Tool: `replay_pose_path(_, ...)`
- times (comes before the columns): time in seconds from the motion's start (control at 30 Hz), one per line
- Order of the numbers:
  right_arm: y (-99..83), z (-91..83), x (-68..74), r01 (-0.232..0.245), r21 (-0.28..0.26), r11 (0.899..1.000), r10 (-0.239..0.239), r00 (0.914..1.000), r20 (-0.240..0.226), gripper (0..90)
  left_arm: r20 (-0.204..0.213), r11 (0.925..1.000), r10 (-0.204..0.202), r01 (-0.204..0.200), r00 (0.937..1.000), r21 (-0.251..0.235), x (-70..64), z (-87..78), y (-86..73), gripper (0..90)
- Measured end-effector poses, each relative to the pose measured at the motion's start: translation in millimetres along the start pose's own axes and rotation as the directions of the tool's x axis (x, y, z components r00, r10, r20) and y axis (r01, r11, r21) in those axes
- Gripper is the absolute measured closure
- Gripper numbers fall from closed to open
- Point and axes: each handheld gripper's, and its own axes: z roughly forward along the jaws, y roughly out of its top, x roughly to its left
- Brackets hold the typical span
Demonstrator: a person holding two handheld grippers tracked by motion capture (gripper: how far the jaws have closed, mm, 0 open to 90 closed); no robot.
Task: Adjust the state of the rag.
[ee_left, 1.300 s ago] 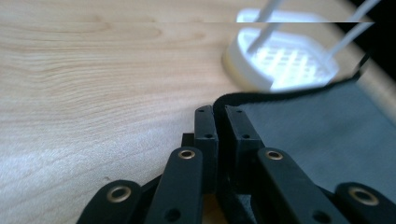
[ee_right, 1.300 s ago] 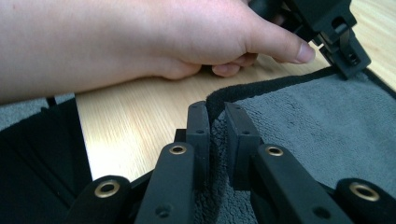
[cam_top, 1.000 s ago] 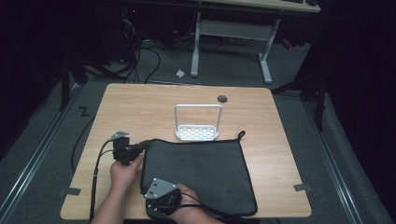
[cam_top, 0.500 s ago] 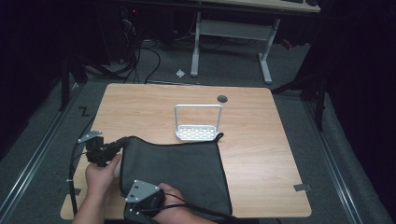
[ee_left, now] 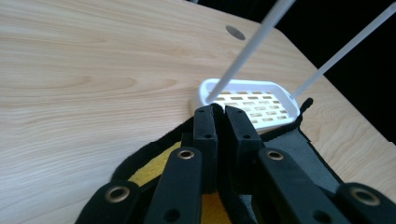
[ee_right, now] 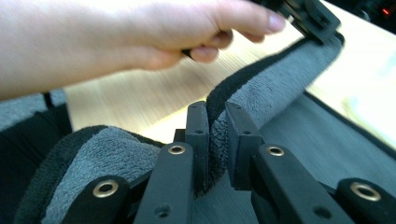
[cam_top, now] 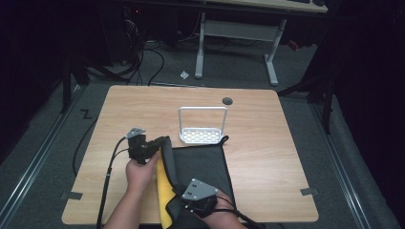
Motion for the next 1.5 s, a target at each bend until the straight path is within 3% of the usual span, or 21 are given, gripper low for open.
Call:
replay_pose_path(0.2, -23.6, -19.4, -18.8, -0.055, 0.015, 0.998, 0.055, 0.9979, 0.033, 81.7, 0.019, 0.9989, 0.029, -0.03, 0.9994, 0.035, -25.6, 28.5, 2.2, 83.7)
replay_pose_path(0.33, -35.8, -29.6, -25.4, -0.065, 0.027, 0.998, 0.063, 0.9962, 0.061, 81.7, 0.02, 0.9978, 0.036, -0.037, 0.9991, 0.054, -39.7, 44.2, 4.7, 83.6)
replay_pose_path(0.47, -44.7, -37.2, -32.6, -0.1, 0.028, 0.995, 0.098, 0.9921, 0.079, 81.6, 0.019, 0.9963, 0.048, -0.049, 0.9987, 0.071, -50.0, 57.1, 7.0, 83.4)
replay_pose_path(0.63, -54.5, -49.1, -41.8, -0.12, 0.029, 0.992, 0.115, 0.9865, 0.116, 81.6, 0.027, 0.997, 0.029, -0.031, 0.9992, 0.071, -56.1, 65.5, 5.1, 83.3)
replay_pose_path(0.73, -61.0, -54.2, -46.0, -0.133, 0.041, 0.99, 0.127, 0.9836, 0.128, 81.6, 0.038, 0.996, 0.044, -0.047, 0.9983, 0.076, -62.1, 68.5, 3.3, 83.3)
replay_pose_path(0.97, -70.7, -69.1, -49.2, -0.151, 0.044, 0.988, 0.142, 0.978, 0.153, 81.2, 0.071, 0.9923, 0.09, -0.096, 0.9934, 0.079, -83.1, 76.5, 6.0, 83.3)
replay_pose_path(1.2, -74.7, -73.1, -44.9, -0.145, 0.059, 0.988, 0.134, 0.9784, 0.157, 80.3, 0.089, 0.9873, 0.096, -0.106, 0.9914, 0.118, -97.0, 95.0, 2.1, 82.9)
replay_pose_path(1.3, -74.5, -77.3, -44.7, -0.151, 0.041, 0.988, 0.143, 0.9773, 0.156, 75.0, 0.101, 0.9854, 0.097, -0.11, 0.9902, 0.13, -101.5, 101.6, -0.5, 82.4)
replay_pose_path(1.4, -74.3, -79.7, -47.0, -0.154, 0.016, 0.988, 0.149, 0.9736, 0.173, 65.3, 0.134, 0.9817, 0.103, -0.123, 0.9856, 0.146, -107.3, 107.2, -2.2, 77.0)
replay_pose_path(1.5, -73.2, -83.5, -51.9, -0.17, -0.012, 0.985, 0.169, 0.9676, 0.187, 64.0, 0.17, 0.9792, 0.113, -0.139, 0.9789, 0.148, -112.8, 109.8, -4.5, 68.7)
